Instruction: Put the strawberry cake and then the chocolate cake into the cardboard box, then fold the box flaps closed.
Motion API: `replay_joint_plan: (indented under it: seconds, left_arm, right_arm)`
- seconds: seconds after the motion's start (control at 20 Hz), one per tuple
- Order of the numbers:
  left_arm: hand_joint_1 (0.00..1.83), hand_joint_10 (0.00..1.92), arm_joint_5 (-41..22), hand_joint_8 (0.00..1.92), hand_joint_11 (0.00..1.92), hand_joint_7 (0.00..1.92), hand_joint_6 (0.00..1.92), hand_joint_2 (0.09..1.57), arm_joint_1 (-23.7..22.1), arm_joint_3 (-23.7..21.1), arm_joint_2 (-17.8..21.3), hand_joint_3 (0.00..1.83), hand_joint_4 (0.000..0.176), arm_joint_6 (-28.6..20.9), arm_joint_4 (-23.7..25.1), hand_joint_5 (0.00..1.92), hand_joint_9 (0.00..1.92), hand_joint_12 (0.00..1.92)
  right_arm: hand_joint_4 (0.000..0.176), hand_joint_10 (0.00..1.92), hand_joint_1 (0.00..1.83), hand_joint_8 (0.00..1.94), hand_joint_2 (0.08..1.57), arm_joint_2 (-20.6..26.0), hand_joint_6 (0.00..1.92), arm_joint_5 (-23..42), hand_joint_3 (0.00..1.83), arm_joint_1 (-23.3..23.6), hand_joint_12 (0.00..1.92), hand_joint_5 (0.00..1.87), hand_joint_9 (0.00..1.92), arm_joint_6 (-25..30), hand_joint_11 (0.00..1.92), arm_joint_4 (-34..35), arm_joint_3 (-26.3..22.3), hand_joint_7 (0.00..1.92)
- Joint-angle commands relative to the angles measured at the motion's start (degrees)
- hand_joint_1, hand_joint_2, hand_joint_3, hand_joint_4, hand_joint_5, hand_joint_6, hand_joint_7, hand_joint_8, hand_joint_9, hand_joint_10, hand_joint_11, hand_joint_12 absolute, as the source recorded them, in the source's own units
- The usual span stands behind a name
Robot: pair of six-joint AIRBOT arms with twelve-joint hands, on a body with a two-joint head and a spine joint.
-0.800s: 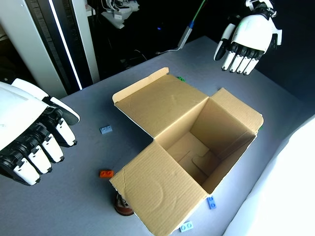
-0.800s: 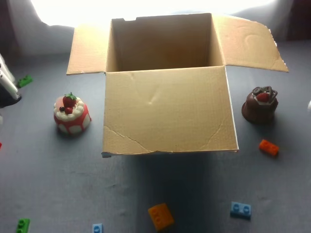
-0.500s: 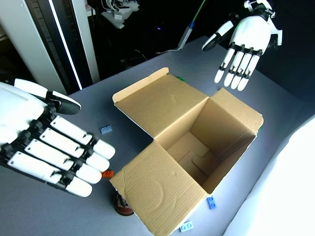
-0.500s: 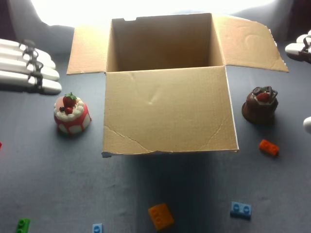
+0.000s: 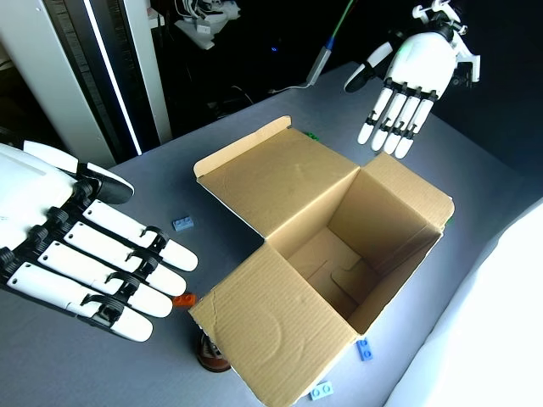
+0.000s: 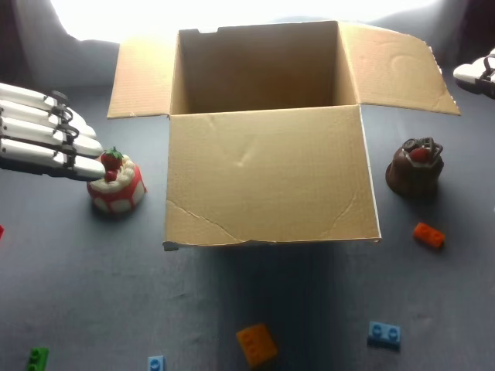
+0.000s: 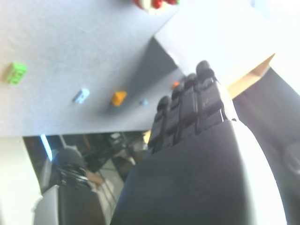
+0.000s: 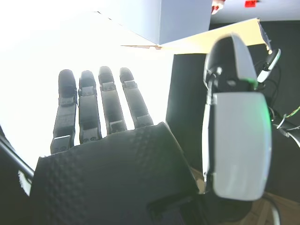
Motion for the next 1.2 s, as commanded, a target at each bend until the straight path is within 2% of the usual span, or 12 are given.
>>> replay_joint_plan:
  seconds: [0.0,0.05,0.1,0.25,0.35,0.5,0.55,0.6,0.75,0.85,1.0,1.15]
  left_arm:
    - [0.52,0.0,-0.5,0.0,0.0,0.0,0.0,0.94,-0.6,-0.3,0.4,0.0,0.033,-0.6,-3.6,0.0,0.02,0.31]
    - [0.51,0.0,-0.5,0.0,0.0,0.0,0.0,0.96,-0.6,-1.1,0.4,0.0,0.035,-1.4,-2.9,0.0,0.0,0.23]
    - [0.65,0.0,-0.4,0.0,0.0,0.0,0.0,0.99,-0.6,-2.1,0.4,0.01,0.047,-2.3,-1.7,0.0,0.0,0.21]
    - [0.93,0.0,1.7,0.0,0.0,0.0,0.0,1.03,-0.6,-4.8,0.2,0.02,0.06,-3.1,-0.5,0.0,0.0,0.21]
    - [1.11,0.0,2.0,0.0,0.0,0.01,0.0,1.04,-1.0,-4.9,-0.7,0.02,0.055,-5.5,-0.4,0.0,0.0,0.18]
    - [1.12,0.0,3.4,0.0,0.0,0.01,0.0,1.04,-1.3,-2.1,-3.5,0.02,0.054,-9.2,-0.3,0.0,0.0,0.18]
    - [1.17,0.0,3.8,0.0,0.0,0.0,0.0,1.09,-1.0,-1.3,-4.3,0.03,0.056,-9.6,-0.7,0.0,0.0,0.13]
    - [1.19,0.0,4.7,0.0,0.0,0.0,0.0,1.11,-0.1,-0.4,-5.2,0.04,0.059,-10.0,-2.1,0.0,0.0,0.1]
    - [1.17,0.0,7.4,0.0,0.0,0.0,0.0,1.13,1.2,2.6,-8.1,0.03,0.072,-12.6,-3.0,0.0,0.0,0.17]
    - [1.17,0.0,8.6,0.0,0.0,0.0,0.0,1.13,3.1,4.7,-10.1,0.03,0.08,-14.2,-4.4,0.0,0.0,0.13]
    - [1.18,0.0,9.1,0.0,0.0,0.0,0.0,1.12,4.9,7.1,-12.3,0.02,0.077,-13.8,-5.0,0.0,0.0,0.11]
    - [1.18,0.0,9.2,0.0,0.0,0.0,0.0,1.11,6.1,10.7,-15.0,0.01,0.07,-12.1,-5.0,0.0,0.0,0.04]
  right_arm:
    - [0.0,0.0,0.53,0.0,1.0,0.7,0.0,6.9,0.0,0.9,0.39,0.02,0.09,-0.2,0.0,0.2,0.1,0.05]
    - [0.0,0.0,0.56,0.0,1.0,0.7,0.0,7.0,0.0,0.9,0.39,0.02,0.08,-0.3,0.0,0.2,0.1,0.05]
    - [0.0,0.0,0.63,0.0,1.0,0.7,0.0,7.0,0.0,0.9,0.39,0.01,0.08,-0.3,0.0,0.2,0.1,0.05]
    - [0.004,0.0,0.86,0.0,0.99,0.7,0.0,7.2,0.0,0.9,0.18,0.0,0.04,-0.3,0.0,0.2,0.1,0.07]
    - [0.008,0.0,0.98,0.0,0.99,0.7,0.0,7.2,0.0,0.9,0.19,0.0,0.05,-0.3,0.0,0.2,0.1,0.07]
    - [0.008,0.0,0.99,0.0,0.99,0.7,0.0,7.3,0.0,0.9,0.19,0.0,0.05,-0.3,0.0,0.2,0.1,0.07]
    - [0.014,0.01,1.0,0.0,1.02,0.7,0.0,7.3,0.01,0.9,0.07,0.0,0.03,-0.3,0.0,0.2,0.1,0.06]
    - [0.017,0.01,1.03,0.0,1.02,0.7,0.0,7.3,0.01,0.9,0.05,0.0,0.03,-0.3,0.0,0.2,0.1,0.05]
    - [0.018,0.01,1.01,0.0,1.02,0.7,0.0,7.4,0.0,0.9,0.22,0.0,0.05,-0.3,0.0,0.2,0.1,0.04]
    - [0.013,0.0,1.0,0.0,1.03,0.7,0.0,7.5,0.01,0.9,0.23,0.0,0.04,-0.3,0.0,0.2,0.1,0.04]
    - [0.009,0.0,0.95,0.0,1.04,0.7,0.0,7.5,0.01,0.9,0.33,0.0,0.05,-0.3,0.0,0.2,0.1,0.01]
    - [0.004,0.01,0.95,0.01,1.06,0.7,0.0,7.6,0.01,0.9,0.34,0.0,0.06,-0.3,0.0,0.2,0.1,0.04]
